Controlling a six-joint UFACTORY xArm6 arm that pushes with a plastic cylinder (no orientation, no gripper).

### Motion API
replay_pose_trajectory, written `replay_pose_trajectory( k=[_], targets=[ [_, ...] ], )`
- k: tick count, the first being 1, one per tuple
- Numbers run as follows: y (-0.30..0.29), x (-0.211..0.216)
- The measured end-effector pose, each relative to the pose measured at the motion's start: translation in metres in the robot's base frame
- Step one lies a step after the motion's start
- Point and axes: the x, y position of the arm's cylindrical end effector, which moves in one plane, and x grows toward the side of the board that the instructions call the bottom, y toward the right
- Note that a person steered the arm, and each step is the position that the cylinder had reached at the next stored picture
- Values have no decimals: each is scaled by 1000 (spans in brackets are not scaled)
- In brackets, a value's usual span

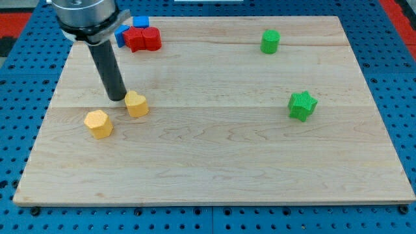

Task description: Move the yellow heart diagonally bottom right to the red circle

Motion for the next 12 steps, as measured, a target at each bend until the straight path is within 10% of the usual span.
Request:
replay_pose_trajectory(
  k=[6, 12],
  targets=[
    [106, 25],
    [157, -46]
  ],
)
